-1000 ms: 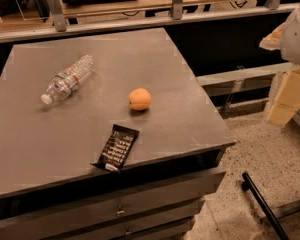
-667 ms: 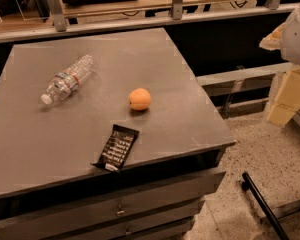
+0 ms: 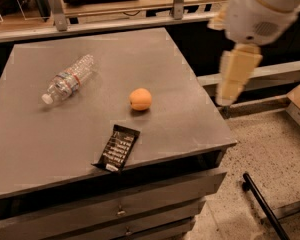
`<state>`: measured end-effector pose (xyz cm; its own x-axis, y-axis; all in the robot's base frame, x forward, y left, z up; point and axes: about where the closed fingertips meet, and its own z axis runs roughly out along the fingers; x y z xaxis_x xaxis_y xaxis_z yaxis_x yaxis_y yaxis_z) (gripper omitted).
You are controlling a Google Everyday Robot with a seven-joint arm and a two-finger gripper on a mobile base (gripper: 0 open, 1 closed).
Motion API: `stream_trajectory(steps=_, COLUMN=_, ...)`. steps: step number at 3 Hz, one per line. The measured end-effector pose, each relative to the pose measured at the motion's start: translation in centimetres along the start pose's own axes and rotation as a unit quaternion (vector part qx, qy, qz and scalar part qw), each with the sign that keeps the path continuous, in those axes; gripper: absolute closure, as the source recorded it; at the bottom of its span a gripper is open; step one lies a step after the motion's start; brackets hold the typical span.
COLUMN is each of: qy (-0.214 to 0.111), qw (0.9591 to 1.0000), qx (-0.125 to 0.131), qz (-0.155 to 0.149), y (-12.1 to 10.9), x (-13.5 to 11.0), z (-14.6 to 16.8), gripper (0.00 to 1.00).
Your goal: Move water bottle near rxbar chocolate
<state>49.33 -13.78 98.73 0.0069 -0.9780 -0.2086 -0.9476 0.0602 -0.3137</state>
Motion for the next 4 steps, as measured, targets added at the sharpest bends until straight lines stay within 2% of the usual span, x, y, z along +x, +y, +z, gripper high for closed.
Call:
stream_trajectory(steps=1, qy=-0.035, qw=0.985, qx=0.024, qz=-0.167, y=-5.6, x=-14.9, z=2.8, gripper=0.0)
stream_trajectory(steps=2, qy=-0.053, qw=0.9622, qx=0.028, qz=-0.266, y=-7.2, x=-24.9, z=5.1, gripper=0.0)
stream_trajectory(steps=3, qy=-0.055, qw=0.9625, qx=0.029, qz=-0.264, y=-7.0, x=-24.9, z=5.1, gripper=0.0)
stream_trajectory(steps=4, qy=-0.066, qw=0.9601, qx=0.022, qz=-0.271, y=-7.8, x=-24.9, z=7.2, gripper=0.0)
